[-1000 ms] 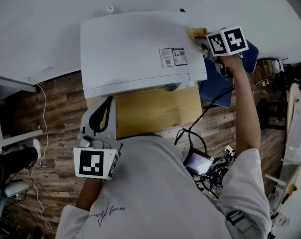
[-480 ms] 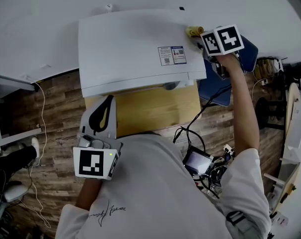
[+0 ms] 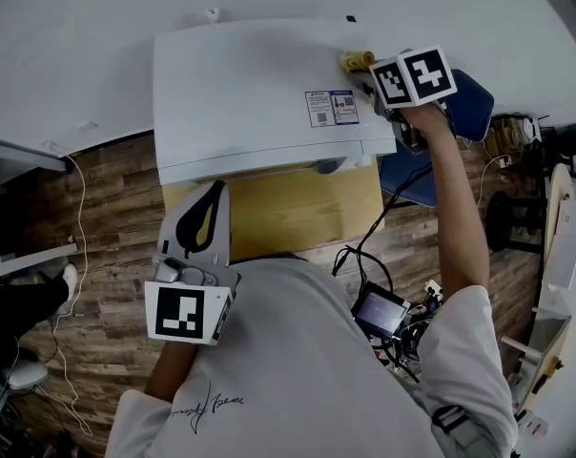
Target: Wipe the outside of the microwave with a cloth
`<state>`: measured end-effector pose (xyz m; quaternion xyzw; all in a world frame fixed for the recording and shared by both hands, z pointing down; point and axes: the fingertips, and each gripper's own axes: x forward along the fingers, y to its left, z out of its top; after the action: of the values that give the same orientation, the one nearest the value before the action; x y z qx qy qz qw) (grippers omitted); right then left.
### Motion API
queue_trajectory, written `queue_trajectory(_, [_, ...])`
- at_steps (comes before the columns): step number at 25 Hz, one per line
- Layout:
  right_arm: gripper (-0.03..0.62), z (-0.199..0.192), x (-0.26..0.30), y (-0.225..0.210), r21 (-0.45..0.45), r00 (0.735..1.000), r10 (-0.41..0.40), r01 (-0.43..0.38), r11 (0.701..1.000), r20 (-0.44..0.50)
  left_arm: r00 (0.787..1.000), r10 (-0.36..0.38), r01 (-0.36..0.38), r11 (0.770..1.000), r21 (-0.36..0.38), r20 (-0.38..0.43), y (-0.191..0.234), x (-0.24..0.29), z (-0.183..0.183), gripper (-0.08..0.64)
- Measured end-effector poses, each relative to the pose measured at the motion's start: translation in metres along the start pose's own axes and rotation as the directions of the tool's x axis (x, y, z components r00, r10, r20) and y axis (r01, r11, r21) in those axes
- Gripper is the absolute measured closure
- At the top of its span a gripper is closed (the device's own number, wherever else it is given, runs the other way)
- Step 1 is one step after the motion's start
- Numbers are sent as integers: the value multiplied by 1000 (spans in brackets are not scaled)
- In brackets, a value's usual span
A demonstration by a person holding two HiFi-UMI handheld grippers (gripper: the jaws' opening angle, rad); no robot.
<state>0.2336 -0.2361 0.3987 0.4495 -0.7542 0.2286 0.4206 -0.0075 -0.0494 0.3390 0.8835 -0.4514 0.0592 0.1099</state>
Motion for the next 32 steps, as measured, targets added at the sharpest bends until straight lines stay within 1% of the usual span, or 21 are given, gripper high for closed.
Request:
queue_trajectory(10, [472, 14, 6, 36, -23, 998, 55, -54, 998, 13, 1000, 20, -20, 1000, -10, 7, 5, -12, -3, 569])
queue_trajectory(16, [472, 26, 12, 66, -41, 992, 122, -121, 992, 28, 999, 34, -33, 999, -39, 24, 6, -12, 3, 569])
queue_trajectory(23, [472, 47, 24, 114, -87, 975, 219, -215, 973, 33, 999, 45, -45, 998, -40, 17, 13, -13, 1, 568])
queue_trajectory(27, [472, 56, 31, 136, -139, 973, 232, -227, 964, 17, 999, 52, -51, 998, -43, 17, 16, -12, 1, 569])
queue_trajectory(32, [472, 64, 33, 153, -160, 965, 263, -257, 953, 18, 998, 55, -54, 998, -44, 18, 15, -11, 2, 569])
